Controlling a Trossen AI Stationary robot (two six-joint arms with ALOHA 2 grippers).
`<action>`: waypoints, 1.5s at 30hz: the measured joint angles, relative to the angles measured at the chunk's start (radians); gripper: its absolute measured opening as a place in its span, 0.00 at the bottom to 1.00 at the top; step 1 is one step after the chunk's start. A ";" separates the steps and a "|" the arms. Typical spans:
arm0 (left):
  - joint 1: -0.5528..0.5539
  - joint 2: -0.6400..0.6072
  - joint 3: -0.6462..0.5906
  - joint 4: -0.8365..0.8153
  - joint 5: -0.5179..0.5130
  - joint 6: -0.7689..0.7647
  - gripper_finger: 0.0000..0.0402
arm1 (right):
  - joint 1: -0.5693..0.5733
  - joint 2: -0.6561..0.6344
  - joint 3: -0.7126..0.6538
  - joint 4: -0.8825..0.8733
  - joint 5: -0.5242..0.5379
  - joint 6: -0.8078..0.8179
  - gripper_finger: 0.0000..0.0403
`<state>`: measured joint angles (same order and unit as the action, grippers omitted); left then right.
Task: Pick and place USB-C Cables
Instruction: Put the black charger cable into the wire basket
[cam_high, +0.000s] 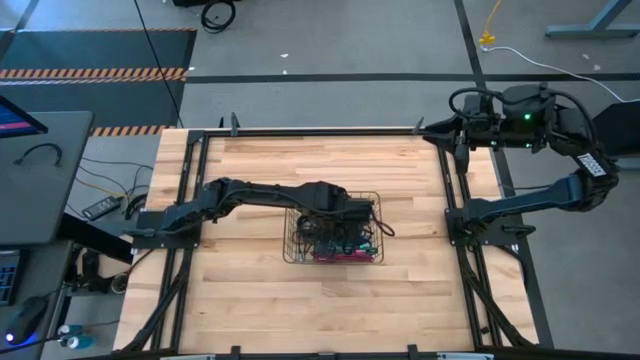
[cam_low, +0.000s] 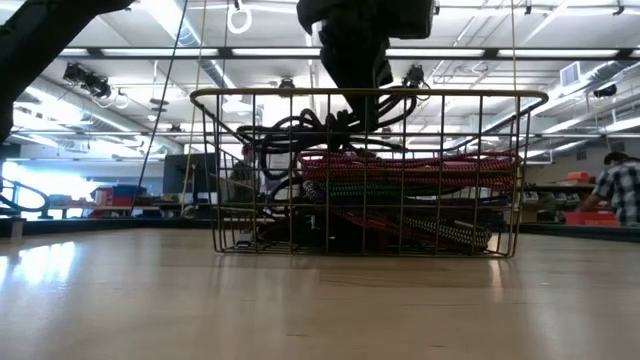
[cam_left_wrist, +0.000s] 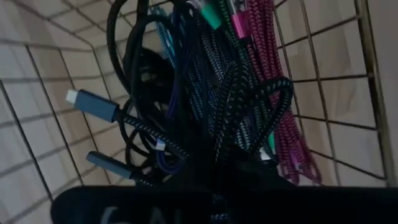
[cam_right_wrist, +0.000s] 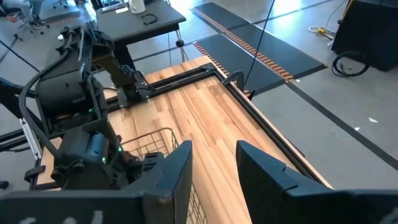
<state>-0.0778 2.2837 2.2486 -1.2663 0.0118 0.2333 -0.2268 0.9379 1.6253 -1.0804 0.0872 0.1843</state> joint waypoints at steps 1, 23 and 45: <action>-0.001 0.000 0.000 0.003 0.000 0.018 0.03 | 0.000 0.003 0.000 -0.001 0.000 0.002 0.32; 0.110 0.009 -0.016 0.094 0.063 0.140 0.03 | 0.000 0.050 0.000 -0.040 -0.002 0.030 0.32; 0.140 0.009 -0.164 0.244 0.131 0.142 0.03 | 0.000 0.050 0.000 -0.035 -0.001 0.030 0.32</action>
<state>0.0618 2.2925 2.0850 -1.0222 0.1432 0.3754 -0.2268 0.9882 1.6253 -1.1156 0.0864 0.2142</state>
